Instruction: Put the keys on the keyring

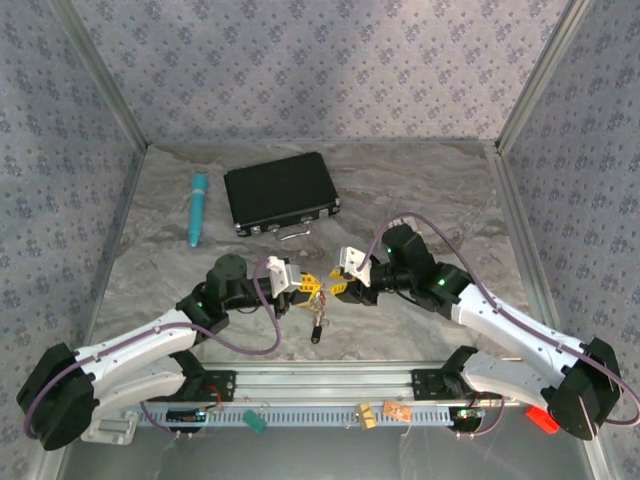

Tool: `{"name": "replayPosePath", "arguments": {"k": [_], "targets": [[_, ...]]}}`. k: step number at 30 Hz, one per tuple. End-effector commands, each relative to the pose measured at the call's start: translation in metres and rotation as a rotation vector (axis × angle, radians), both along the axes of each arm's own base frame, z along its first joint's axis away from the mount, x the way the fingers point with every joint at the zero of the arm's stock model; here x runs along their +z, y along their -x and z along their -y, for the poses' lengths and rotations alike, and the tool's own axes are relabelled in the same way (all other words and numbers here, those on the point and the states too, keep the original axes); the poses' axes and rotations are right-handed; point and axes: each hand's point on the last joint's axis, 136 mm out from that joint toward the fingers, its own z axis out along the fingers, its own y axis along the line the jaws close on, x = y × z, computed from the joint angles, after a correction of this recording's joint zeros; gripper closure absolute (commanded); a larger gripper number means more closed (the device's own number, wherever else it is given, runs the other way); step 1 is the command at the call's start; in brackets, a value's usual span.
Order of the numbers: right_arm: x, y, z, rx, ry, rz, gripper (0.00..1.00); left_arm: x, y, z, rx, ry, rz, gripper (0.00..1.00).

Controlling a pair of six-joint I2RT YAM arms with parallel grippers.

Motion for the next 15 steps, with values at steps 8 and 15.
{"name": "replayPosePath", "arguments": {"k": [8, 15], "targets": [[0.011, -0.001, -0.010, 0.009, -0.073, -0.020, 0.68, 0.027, 0.006, 0.003, -0.036, 0.094, 0.056, 1.00], [0.012, 0.002, -0.017, 0.035, -0.079, -0.033, 0.73, 0.028, 0.007, 0.004, -0.045, 0.094, 0.062, 1.00]]}}
